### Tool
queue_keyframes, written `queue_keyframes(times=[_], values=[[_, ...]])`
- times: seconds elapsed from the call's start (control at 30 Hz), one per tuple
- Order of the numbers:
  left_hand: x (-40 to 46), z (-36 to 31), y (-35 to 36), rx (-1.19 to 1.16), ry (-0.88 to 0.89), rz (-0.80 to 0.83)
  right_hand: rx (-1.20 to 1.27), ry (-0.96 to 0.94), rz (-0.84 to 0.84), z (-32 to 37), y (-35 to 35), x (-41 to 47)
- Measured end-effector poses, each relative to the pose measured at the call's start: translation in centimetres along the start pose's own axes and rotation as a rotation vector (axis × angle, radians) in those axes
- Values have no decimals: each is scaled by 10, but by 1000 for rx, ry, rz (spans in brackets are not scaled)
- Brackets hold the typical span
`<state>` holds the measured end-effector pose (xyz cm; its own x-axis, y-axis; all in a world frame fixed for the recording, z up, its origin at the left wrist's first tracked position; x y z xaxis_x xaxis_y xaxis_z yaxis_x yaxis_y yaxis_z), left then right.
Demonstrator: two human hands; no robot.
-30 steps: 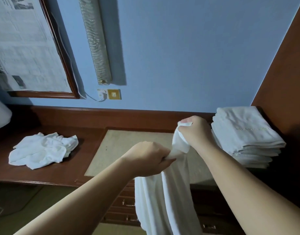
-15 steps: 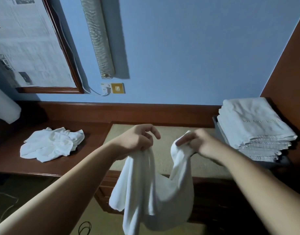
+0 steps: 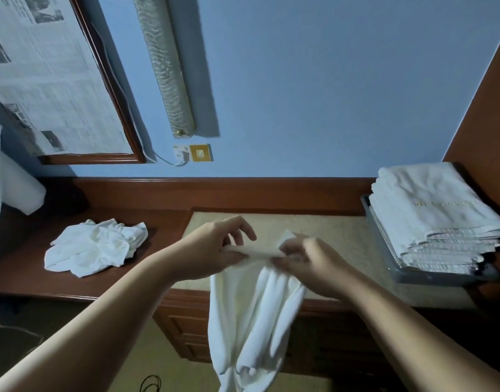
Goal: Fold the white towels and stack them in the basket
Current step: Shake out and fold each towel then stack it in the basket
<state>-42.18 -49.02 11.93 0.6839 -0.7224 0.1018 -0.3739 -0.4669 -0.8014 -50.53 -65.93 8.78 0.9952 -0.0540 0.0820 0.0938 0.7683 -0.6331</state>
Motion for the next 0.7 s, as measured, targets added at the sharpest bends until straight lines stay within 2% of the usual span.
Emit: queue_keyframes(times=[0.13, 0.27, 0.37, 0.47, 0.63, 0.67, 0.7], values=[[-16, 45, 21, 24, -73, -54, 15, -71, -71, 7, -14, 4], [-32, 102, 47, -42, -240, -84, 26, -82, -72, 3, -26, 6], [-46, 145, 67, 40, -332, -21, 13, -62, -63, -9, -35, 3], [-63, 185, 73, 248, -423, 30, 23, -55, -76, -19, -51, -4], [-75, 208, 52, 332, -639, -176, 49, -72, -31, -25, -54, -13], [-74, 207, 49, 272, -684, -220, 44, -74, -22, -26, -52, -14], [-71, 206, 48, 99, -728, -290, 40, -72, -15, -28, -51, -14]])
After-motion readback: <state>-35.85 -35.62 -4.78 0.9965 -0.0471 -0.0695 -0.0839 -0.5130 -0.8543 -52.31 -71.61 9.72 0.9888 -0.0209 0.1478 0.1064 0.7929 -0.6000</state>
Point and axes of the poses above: each hand's wrist, its own x-axis towards the middle knuckle, its own y-axis out of the palm, z = x × y, the point moved 8 cm from there along x, towards the middle knuckle, and after that the axes turned 4 degrees about -z, right-handed, at the moved point
